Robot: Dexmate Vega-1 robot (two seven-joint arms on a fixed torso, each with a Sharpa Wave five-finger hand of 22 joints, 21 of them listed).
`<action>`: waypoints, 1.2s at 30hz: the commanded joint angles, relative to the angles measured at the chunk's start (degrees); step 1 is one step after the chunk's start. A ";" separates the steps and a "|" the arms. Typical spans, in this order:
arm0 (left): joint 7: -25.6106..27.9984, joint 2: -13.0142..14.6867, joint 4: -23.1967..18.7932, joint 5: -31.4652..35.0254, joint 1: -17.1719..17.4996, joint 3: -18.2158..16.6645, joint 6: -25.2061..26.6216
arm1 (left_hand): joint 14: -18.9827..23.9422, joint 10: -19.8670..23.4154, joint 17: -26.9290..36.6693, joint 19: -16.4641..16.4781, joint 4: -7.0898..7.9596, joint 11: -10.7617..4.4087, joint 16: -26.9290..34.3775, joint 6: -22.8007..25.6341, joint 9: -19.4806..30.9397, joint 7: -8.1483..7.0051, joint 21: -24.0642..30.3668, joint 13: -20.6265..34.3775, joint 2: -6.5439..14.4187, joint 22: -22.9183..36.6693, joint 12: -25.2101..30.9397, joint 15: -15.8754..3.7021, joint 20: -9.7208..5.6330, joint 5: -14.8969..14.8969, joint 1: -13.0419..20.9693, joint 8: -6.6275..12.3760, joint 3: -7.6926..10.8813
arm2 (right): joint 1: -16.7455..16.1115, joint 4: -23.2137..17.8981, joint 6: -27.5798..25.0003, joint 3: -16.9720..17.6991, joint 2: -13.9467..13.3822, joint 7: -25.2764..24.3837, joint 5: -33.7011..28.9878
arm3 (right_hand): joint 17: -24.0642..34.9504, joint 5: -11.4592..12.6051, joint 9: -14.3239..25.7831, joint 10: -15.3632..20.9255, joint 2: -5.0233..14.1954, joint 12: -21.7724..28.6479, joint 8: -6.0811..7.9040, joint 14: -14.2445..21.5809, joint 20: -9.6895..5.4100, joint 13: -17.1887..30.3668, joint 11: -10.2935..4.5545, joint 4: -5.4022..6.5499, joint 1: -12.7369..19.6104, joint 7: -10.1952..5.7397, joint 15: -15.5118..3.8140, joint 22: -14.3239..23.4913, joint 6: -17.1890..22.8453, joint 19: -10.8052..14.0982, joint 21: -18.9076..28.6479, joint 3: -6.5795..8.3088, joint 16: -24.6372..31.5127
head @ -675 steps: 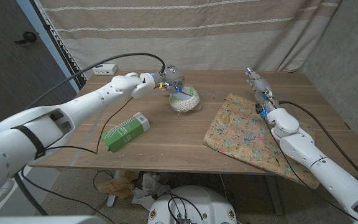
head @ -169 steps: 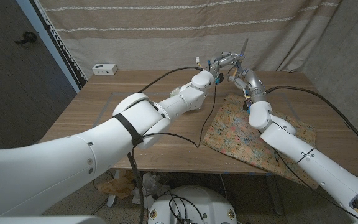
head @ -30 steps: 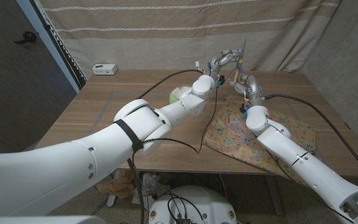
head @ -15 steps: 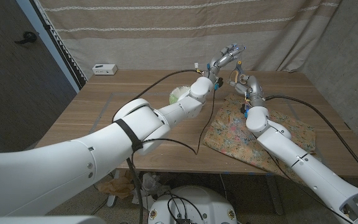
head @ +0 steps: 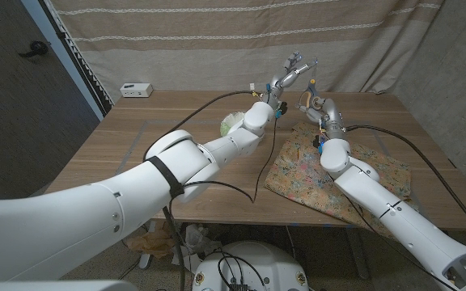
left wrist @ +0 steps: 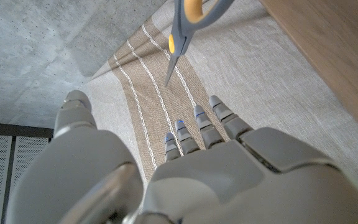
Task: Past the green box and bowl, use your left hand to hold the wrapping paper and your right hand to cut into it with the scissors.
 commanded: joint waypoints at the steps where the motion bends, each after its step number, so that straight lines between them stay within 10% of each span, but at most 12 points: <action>1: 2.74 1.54 -0.19 1.37 1.74 -0.94 -7.38 | -1.13 -2.49 0.21 0.24 -0.04 0.45 0.28 0.58 0.14 -0.13 0.47 -0.31 0.45 0.17 -0.29 -5.79 -0.92 0.71 0.13 0.39 -0.63 | -0.51 -0.73 -0.57 1.02 -0.17 0.41 1.52 | 0.09 0.03 -0.13 1.23 5.19 -0.33 12.05 0.12 0.50 0.20 -0.73 0.02 4.96 -0.45 -0.20 0.16 -0.07 0.00 0.12 0.29 0.20; 36: 2.32 4.08 -3.89 -1.91 7.67 -10.50 -15.65 | 2.00 0.24 0.19 2.79 0.28 0.40 1.79 1.84 0.12 -0.13 1.51 -1.43 0.68 0.14 1.49 -7.57 -1.47 1.70 -0.04 0.89 -1.89 | -3.08 -3.70 0.39 4.95 -3.43 2.65 6.29 | 0.08 -0.45 -0.51 1.03 5.02 -0.70 13.00 -0.08 0.85 0.18 -0.84 0.57 3.82 -0.85 -0.17 0.16 -1.05 -0.86 -0.09 0.13 0.15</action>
